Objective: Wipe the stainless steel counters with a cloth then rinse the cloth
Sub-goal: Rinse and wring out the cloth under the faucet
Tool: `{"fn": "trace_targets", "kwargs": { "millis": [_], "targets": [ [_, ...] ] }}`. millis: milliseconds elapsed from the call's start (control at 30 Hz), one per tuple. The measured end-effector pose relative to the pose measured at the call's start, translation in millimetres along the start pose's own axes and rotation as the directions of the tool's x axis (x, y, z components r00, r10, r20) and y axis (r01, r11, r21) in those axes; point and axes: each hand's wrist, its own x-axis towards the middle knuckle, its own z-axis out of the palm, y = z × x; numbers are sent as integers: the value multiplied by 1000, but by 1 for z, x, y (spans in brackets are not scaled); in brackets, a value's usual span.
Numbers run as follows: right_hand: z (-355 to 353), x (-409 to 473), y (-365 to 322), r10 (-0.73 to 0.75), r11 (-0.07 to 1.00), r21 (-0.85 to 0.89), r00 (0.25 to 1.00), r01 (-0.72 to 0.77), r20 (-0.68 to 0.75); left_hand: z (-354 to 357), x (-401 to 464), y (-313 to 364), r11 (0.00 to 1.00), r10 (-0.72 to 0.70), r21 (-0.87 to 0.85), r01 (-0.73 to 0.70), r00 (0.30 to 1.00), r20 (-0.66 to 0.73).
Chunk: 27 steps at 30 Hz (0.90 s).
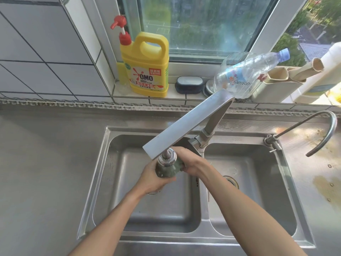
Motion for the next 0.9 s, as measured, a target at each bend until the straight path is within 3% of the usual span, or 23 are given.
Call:
{"fn": "trace_targets", "kwargs": {
  "millis": [100,167,300,367,433,500,600,700,767,900],
  "targets": [
    [-14,-7,10,-15,999,40,989,21,-145,-12,1,7,973,-63,-218,73,997,52],
    [-19,-15,24,-45,999,-2,969,46,-243,-20,-1,11,896,-94,-427,125,991,94],
    [-13,-40,48,-65,998,9,961,70,-270,-14,-13,26,746,-33,-655,118,990,141],
    [-12,-46,53,-47,996,-90,921,13,-387,-7,-18,31,637,-28,-755,154,984,177],
    [-17,-49,54,-103,941,-324,823,-102,-558,-1,-21,34,555,-37,-804,213,972,233],
    [-26,-53,53,-219,814,-537,740,-222,-637,2,-23,36,476,-82,-835,276,959,271],
    [-39,-57,49,-289,666,-681,737,-304,-611,3,-23,35,371,-112,-868,331,943,312],
    [-51,-56,47,-314,547,-764,761,-343,-567,2,-25,37,373,-137,-865,336,942,307],
    [-57,-58,48,-310,560,-751,752,-350,-582,1,-28,38,377,-167,-861,341,940,299],
    [-59,-59,55,-237,720,-611,711,-328,-662,-6,-35,34,368,-195,-861,352,934,299]
  ]
}}
